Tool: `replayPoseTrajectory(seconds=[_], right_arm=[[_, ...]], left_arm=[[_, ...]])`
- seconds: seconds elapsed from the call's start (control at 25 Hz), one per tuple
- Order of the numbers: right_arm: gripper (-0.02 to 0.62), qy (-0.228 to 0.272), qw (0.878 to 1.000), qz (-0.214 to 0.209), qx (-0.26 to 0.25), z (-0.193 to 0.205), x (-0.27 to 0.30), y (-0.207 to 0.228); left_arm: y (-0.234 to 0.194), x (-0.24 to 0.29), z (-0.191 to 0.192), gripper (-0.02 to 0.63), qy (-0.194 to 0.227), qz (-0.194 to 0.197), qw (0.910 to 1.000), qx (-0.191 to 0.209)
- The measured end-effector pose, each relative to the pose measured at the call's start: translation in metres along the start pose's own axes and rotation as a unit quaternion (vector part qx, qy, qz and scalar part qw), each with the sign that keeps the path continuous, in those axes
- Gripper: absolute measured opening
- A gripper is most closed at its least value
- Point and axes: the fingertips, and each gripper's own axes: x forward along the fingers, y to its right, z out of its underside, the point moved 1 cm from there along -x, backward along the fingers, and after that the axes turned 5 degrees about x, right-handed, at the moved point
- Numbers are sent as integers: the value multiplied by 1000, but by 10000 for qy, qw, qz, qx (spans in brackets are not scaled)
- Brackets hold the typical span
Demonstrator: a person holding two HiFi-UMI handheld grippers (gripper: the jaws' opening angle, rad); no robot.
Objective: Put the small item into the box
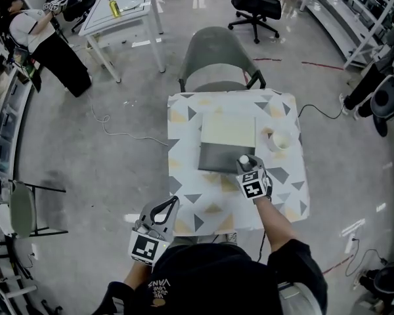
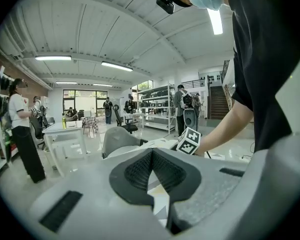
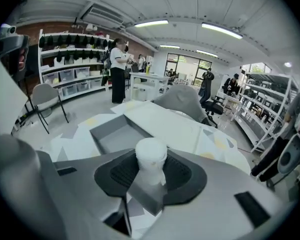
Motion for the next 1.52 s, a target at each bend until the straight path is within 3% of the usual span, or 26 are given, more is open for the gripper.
replayPoseTrajectory(seconds=[0.32,0.6,0.88,1.52], right_arm=[[133,-894,9955,-168,-280,19,31,-6],[133,-1374,9897,-247,-324,27,50,-7],[135,-1549,9865,-261,-470,25,60,-10],[138,-1460,9888,-307,57,19,78,-4]], left_arm=[[-5,-7,6,6,-48,-101,9999,-71],[-11,-15,11,6,-93,-227,9996,-164],[-11,-17,13,6,-95,-259,9994,-200],[-15,-24,19,6,-175,-350,9991,-170]])
